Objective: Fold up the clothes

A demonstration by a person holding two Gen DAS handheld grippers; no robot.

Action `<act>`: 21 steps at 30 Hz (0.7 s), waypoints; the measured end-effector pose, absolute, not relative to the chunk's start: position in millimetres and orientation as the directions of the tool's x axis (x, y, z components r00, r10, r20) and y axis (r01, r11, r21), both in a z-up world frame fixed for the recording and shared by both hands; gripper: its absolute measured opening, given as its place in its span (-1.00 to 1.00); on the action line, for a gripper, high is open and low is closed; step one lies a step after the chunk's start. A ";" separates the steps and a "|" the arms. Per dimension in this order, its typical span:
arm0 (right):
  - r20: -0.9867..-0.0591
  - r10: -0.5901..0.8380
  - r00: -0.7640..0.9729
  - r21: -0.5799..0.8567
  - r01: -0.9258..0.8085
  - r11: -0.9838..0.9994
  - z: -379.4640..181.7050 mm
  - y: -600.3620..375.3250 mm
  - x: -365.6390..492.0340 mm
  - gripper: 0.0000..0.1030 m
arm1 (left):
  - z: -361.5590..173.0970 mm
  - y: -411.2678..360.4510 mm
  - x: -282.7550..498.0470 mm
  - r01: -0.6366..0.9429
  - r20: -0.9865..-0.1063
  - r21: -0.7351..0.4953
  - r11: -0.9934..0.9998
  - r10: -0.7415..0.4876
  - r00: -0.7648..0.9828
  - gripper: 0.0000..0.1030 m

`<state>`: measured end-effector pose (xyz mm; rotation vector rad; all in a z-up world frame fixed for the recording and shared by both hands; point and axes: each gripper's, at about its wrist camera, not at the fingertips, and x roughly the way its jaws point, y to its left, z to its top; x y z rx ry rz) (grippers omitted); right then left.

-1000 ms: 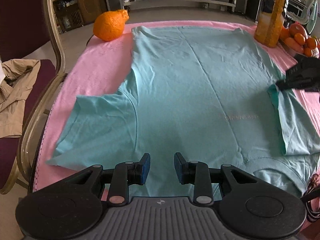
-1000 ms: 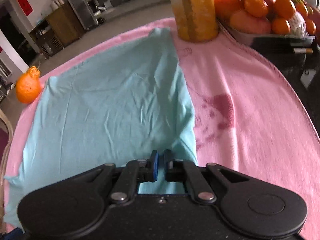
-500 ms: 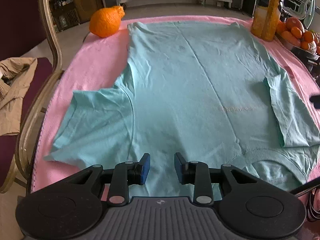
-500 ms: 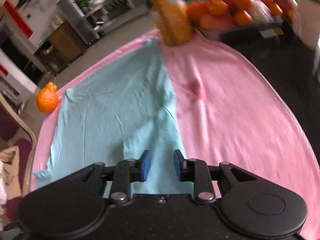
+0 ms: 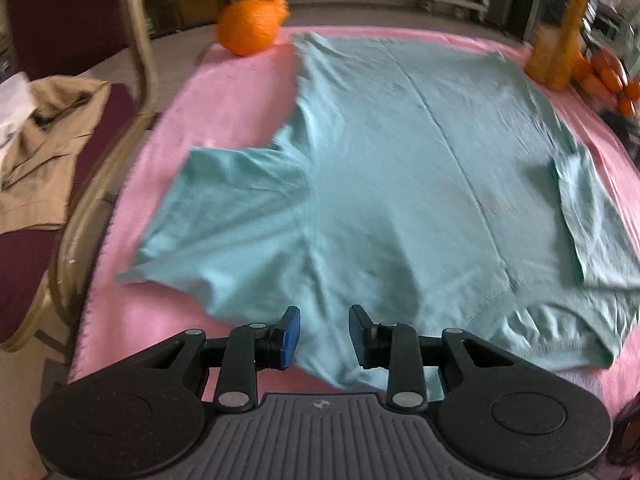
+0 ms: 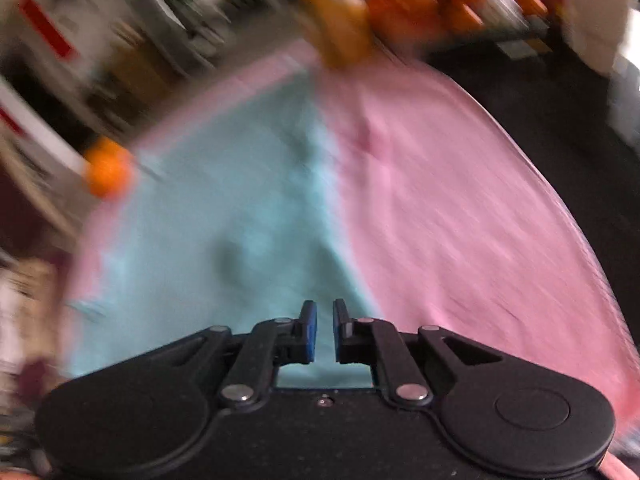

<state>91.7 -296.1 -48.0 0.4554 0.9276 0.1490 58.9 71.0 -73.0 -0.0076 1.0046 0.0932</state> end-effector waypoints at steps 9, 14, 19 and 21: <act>-0.494 0.614 0.615 0.713 -0.118 0.691 -29.8 -261.3 107.8 -0.43 | -42.2 178.6 54.2 -0.420 -0.814 -0.215 0.882 0.076 0.575 -0.43; -0.500 0.639 0.584 0.756 -0.065 0.652 -43.6 -250.0 121.0 -0.34 | -59.6 216.9 61.2 -0.561 -0.833 -0.357 0.747 0.017 0.553 -0.41; -0.533 0.631 0.564 0.755 -0.021 0.656 -53.2 -245.0 122.5 -0.33 | -71.6 223.0 68.5 -0.608 -0.827 -0.443 0.659 -0.038 0.561 -0.33; -0.537 0.627 0.564 0.748 -0.025 0.663 -53.4 -244.2 116.5 -0.32 | -78.6 225.2 70.5 -0.638 -0.834 -0.457 0.620 -0.049 0.550 -0.32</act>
